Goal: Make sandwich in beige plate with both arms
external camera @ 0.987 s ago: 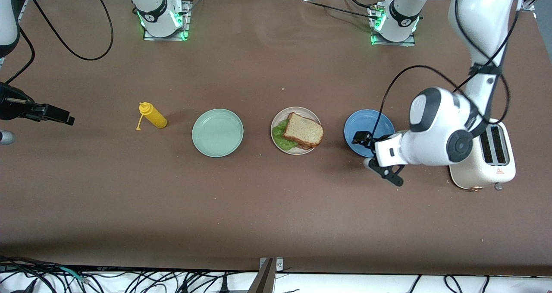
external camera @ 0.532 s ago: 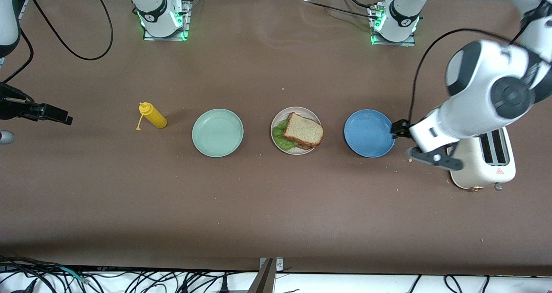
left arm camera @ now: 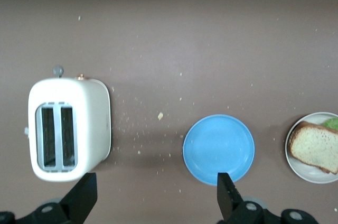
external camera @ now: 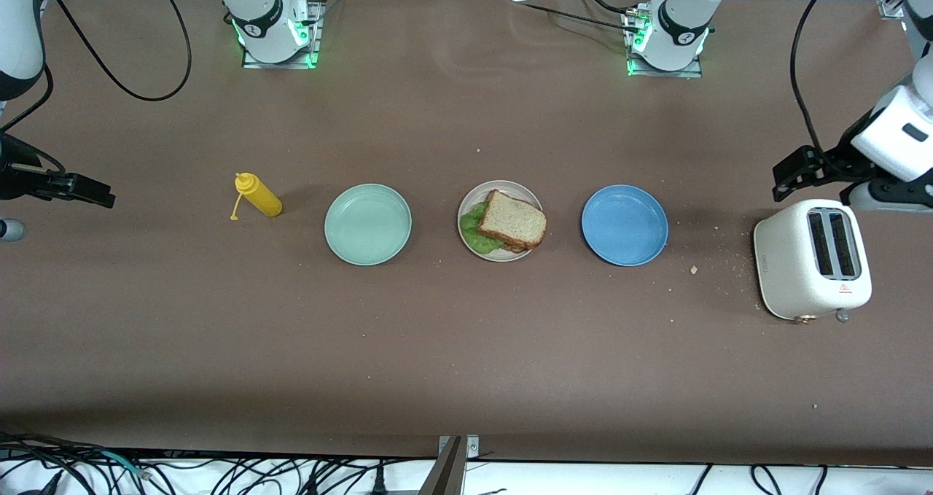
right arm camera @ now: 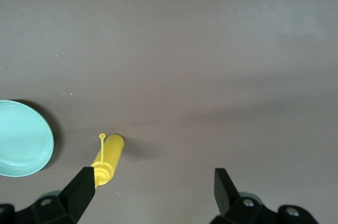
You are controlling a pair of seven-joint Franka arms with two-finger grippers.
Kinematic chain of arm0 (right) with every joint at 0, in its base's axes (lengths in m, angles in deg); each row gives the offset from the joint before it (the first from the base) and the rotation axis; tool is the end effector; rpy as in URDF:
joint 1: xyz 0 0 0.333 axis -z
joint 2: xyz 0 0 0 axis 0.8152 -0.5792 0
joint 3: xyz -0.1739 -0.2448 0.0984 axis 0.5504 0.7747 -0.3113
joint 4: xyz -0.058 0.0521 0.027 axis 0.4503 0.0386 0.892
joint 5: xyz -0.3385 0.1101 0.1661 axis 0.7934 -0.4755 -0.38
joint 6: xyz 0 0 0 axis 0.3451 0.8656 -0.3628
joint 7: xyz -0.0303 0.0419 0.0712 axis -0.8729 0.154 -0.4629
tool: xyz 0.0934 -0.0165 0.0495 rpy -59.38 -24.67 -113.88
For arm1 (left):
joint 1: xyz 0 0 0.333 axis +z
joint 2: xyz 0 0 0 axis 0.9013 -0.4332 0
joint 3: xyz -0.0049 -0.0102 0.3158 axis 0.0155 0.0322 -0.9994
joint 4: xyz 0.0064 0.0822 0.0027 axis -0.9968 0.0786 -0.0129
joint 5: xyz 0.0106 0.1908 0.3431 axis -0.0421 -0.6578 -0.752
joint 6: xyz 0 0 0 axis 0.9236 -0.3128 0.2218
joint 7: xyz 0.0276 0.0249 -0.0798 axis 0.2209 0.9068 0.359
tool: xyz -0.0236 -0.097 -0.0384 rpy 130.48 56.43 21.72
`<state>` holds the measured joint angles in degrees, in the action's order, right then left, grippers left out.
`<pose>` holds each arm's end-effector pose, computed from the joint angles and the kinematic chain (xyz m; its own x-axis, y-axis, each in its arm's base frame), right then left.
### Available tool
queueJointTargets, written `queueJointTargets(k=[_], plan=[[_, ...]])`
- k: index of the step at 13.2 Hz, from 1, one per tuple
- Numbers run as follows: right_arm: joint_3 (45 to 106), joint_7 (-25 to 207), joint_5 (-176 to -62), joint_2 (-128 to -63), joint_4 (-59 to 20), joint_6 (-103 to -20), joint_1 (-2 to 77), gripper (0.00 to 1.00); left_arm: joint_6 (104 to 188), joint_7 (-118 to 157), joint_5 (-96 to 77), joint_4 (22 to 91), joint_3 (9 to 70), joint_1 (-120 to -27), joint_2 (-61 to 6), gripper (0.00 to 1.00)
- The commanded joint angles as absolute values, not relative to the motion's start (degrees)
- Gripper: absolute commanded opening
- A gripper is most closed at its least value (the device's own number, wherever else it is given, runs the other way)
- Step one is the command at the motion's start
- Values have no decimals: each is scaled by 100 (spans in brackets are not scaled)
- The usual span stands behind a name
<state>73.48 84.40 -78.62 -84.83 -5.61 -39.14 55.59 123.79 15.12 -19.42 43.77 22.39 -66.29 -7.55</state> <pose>0.6194 -0.0528 0.5383 0.9910 -0.1057 -0.0817 -0.0992 -0.9919 0.0794 0.5913 -0.0307 0.6029 0.9988 -0.0202 0.0443 -0.0197 -0.9997 -0.0117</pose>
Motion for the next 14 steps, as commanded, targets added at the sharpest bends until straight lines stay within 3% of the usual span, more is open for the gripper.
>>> queueJointTargets(k=[1,4,14], plan=[[7256,8282,-7619,-8206,-881,-3949,5487,100,12002,1970,-2004,4467,2408,-6512,-644,100],[7203,8009,-7627,-7907,-1330,-4247,5487,100,11930,2121,-1987,4458,2417,-6521,-635,100],[7185,8009,-7899,-8030,-1119,-4222,5505,100,11913,2086,-1978,4458,2408,-6503,-635,100]])
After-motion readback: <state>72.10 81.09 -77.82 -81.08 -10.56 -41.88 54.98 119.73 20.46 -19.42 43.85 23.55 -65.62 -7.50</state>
